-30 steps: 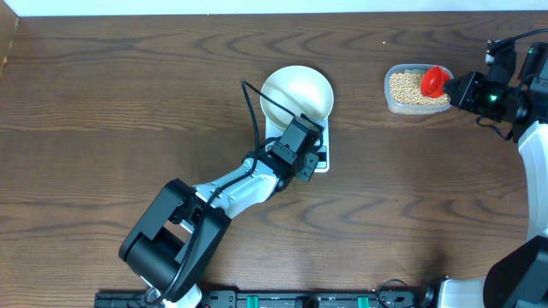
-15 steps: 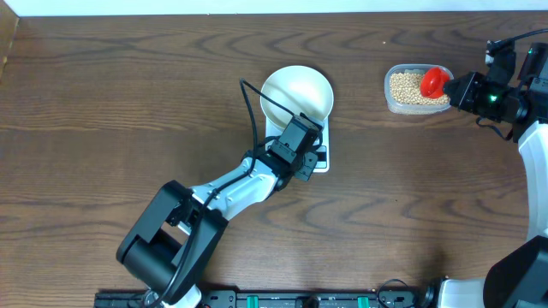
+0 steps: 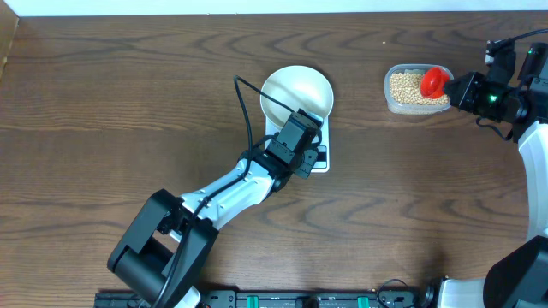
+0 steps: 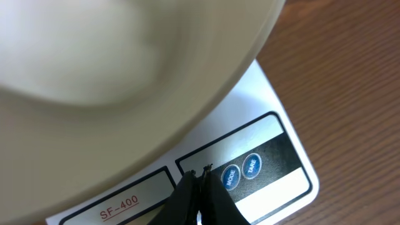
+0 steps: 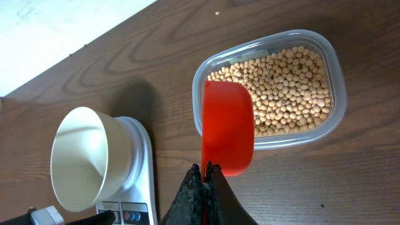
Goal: Scoop item into bowl and weigh 50g on scale
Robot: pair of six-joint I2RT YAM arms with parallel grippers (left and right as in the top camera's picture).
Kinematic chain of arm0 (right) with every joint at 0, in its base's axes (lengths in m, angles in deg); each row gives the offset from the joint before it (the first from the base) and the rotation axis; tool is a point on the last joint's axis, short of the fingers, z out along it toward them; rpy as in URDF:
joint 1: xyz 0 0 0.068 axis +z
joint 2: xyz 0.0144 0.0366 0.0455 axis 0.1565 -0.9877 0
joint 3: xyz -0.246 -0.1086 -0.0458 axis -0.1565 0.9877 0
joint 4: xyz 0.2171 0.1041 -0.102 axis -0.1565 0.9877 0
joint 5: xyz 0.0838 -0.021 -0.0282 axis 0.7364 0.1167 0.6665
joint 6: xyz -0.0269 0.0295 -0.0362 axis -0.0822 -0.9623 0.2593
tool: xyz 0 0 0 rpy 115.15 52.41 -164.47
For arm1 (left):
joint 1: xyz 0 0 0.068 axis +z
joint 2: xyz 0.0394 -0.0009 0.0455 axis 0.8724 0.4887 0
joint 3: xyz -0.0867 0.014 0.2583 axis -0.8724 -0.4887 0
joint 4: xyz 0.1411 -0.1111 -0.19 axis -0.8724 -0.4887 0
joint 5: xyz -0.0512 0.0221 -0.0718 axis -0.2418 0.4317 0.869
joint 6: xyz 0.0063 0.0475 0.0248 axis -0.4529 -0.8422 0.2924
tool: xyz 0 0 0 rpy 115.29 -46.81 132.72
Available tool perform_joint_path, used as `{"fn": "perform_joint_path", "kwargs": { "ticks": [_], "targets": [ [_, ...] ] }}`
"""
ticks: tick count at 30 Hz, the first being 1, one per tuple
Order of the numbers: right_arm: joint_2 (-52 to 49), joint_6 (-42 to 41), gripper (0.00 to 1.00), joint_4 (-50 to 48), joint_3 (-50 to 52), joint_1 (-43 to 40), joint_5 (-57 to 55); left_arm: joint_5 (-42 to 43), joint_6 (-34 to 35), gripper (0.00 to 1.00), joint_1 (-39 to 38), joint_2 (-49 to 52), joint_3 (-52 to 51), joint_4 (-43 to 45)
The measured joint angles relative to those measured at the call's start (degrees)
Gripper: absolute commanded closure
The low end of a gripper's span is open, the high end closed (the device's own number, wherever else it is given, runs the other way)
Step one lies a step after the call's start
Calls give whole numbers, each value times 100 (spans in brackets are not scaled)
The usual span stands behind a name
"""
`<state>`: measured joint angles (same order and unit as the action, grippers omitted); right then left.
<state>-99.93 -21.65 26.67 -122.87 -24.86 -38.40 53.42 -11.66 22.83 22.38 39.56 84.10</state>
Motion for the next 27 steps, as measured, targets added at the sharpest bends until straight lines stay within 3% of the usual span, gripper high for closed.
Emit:
{"fn": "perform_joint_path", "kwargs": {
  "ticks": [27],
  "targets": [
    [0, 0, 99, 2, 0, 0, 0, 22, 0, 93, -9, 393, 15, 96]
  ]
}}
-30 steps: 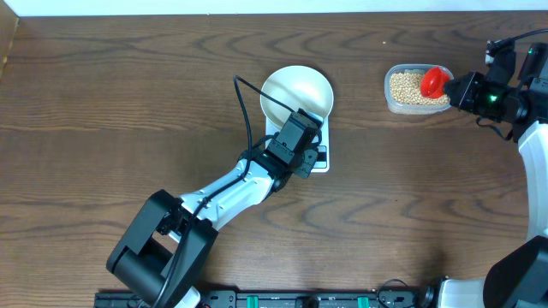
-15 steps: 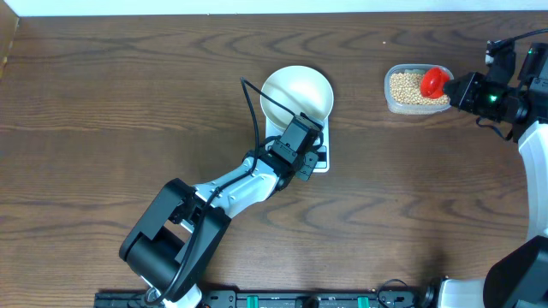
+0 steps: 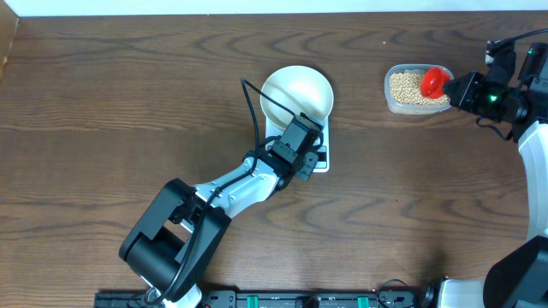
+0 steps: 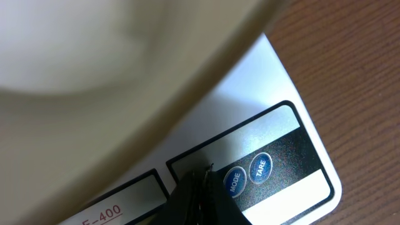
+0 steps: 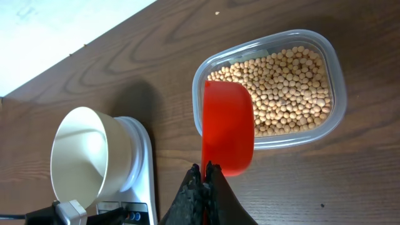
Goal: Scoop item into bowl and weigh 50g on scale
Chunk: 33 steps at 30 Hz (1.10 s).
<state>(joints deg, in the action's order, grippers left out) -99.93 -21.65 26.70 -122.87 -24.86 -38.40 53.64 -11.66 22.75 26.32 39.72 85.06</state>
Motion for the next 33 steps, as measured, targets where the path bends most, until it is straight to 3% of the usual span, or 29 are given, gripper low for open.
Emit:
{"fn": "perform_joint_path", "kwargs": {
  "ticks": [33],
  "targets": [
    [0, 17, 99, 81, 0, 0, 0, 79, 2, 93, -13, 15, 39, -168]
  ]
}}
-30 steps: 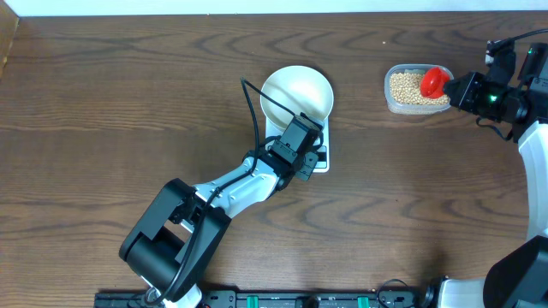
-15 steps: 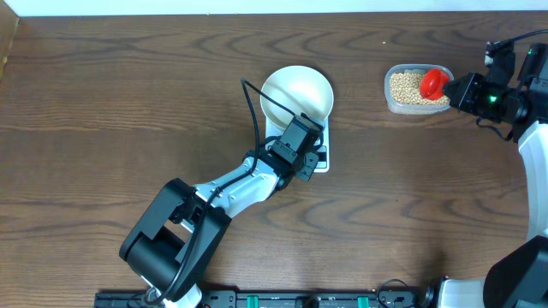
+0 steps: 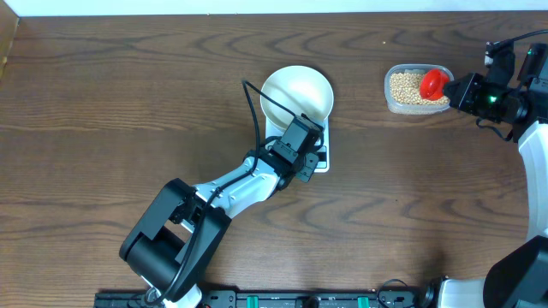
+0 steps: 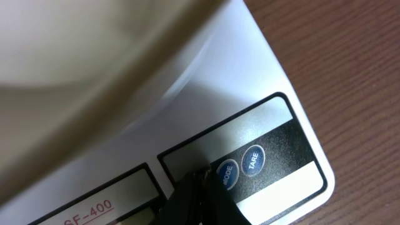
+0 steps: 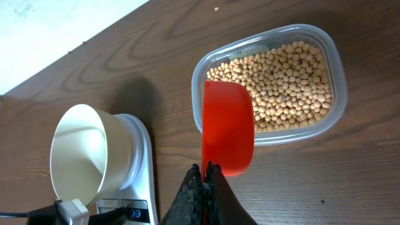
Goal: Scoop item into bowl and weigh 50g on scale
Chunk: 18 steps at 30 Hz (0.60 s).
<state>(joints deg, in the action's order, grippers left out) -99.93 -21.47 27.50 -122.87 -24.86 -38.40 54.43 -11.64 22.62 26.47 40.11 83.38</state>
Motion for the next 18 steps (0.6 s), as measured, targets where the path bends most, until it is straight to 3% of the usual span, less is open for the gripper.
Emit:
{"fn": "perform_joint_path", "kwargs": {
  "ticks": [18],
  "targets": [
    [0, 0, 99, 28, 0, 0, 0, -219, 2, 92, -24, 118, 61, 247]
  ]
}}
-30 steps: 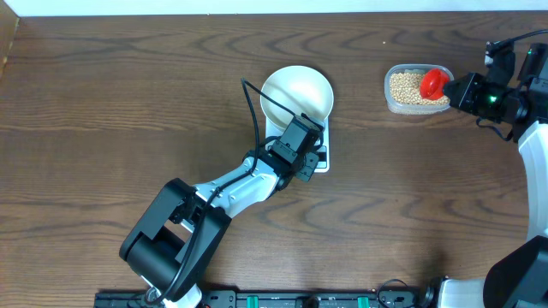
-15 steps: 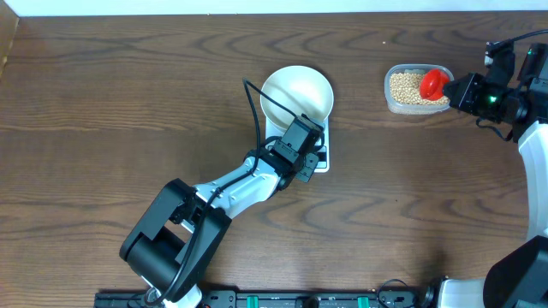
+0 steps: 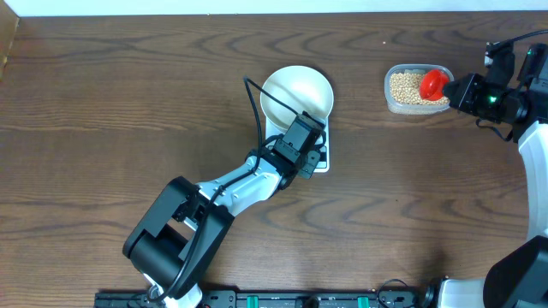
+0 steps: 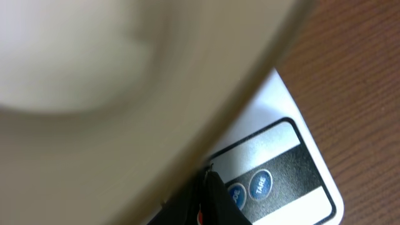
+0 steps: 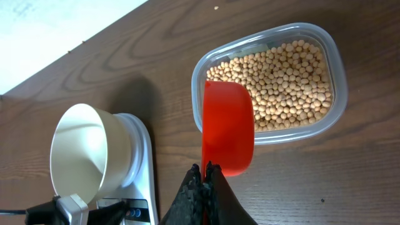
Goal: Scoop item into bowl and weigh 50g on scale
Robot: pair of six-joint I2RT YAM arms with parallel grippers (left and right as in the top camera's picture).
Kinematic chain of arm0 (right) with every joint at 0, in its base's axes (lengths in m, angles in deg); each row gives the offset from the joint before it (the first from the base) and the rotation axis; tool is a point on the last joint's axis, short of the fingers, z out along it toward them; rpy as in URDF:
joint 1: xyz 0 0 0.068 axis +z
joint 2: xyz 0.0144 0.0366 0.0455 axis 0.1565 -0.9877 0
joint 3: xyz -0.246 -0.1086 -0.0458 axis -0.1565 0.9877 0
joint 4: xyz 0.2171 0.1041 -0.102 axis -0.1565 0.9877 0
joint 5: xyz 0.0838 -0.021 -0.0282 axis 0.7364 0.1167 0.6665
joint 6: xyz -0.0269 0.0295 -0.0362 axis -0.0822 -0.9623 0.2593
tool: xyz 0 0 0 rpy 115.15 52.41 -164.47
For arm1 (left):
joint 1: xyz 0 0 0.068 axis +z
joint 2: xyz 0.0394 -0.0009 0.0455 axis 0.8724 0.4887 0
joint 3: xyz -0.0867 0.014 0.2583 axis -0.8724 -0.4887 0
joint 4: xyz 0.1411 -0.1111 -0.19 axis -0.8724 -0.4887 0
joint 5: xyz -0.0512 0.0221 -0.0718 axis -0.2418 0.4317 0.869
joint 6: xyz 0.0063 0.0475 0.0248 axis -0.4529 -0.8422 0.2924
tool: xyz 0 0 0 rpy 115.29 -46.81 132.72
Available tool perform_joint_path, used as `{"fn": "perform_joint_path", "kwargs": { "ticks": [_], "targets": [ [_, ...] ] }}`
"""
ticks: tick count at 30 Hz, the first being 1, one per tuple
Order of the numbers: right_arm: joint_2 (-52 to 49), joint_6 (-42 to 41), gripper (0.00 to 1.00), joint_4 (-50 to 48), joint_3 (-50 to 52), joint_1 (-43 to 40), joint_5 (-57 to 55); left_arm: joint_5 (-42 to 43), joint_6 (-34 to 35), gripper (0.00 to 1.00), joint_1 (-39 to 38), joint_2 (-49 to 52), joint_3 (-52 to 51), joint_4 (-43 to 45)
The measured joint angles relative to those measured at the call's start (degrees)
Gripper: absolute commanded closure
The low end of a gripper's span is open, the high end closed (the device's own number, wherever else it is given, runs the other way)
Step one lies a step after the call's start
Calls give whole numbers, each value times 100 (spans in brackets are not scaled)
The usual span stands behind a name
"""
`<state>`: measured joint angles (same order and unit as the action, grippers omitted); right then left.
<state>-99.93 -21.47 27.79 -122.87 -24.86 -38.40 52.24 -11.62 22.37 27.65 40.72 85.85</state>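
A white bowl (image 3: 296, 92) stands on the white scale (image 3: 322, 165) at mid-table. My left gripper (image 3: 311, 155) is shut, its tip (image 4: 208, 171) on the scale's control panel right beside the MODE button (image 4: 237, 195), with TARE (image 4: 260, 184) to the right. The blurred bowl (image 4: 94, 75) fills most of that view. My right gripper (image 5: 204, 169) is shut on the handle of a red scoop (image 5: 228, 128). The scoop hangs over the near-left edge of a clear tub of beans (image 5: 281, 81). What the scoop holds does not show.
The tub (image 3: 408, 89) sits at the far right of the brown wooden table (image 3: 128, 128), well apart from the scale. A black cable (image 3: 254, 111) arcs from the left arm past the bowl's left side. The table's far edge runs along the top.
My left gripper has shifted a little toward the bowl, which now fills more of its view, and its finger now overlaps the MODE button. The right gripper and scoop have not visibly moved.
At every moment my left gripper was shut with its tip on the scale's panel by the MODE button, shifting only slightly. My right gripper held the red scoop over the bean tub's edge throughout. The bowl stayed on the scale.
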Motion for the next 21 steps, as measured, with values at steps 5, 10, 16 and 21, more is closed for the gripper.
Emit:
{"fn": "perform_joint_path", "kwargs": {
  "ticks": [5, 10, 16, 21],
  "targets": [
    [0, 0, 99, 7, 0, 0, 0, -37, -2, 93, 0, 15, 11, 20],
    [0, 0, 99, 11, 0, 0, 0, -37, 0, 93, 0, 17, 42, -66],
    [0, 0, 99, 13, 0, 0, 0, -66, -2, 92, 0, -7, 87, -306],
    [0, 0, 99, 13, 0, 0, 0, -72, -2, 93, 0, -7, 92, -332]
  ]
}}
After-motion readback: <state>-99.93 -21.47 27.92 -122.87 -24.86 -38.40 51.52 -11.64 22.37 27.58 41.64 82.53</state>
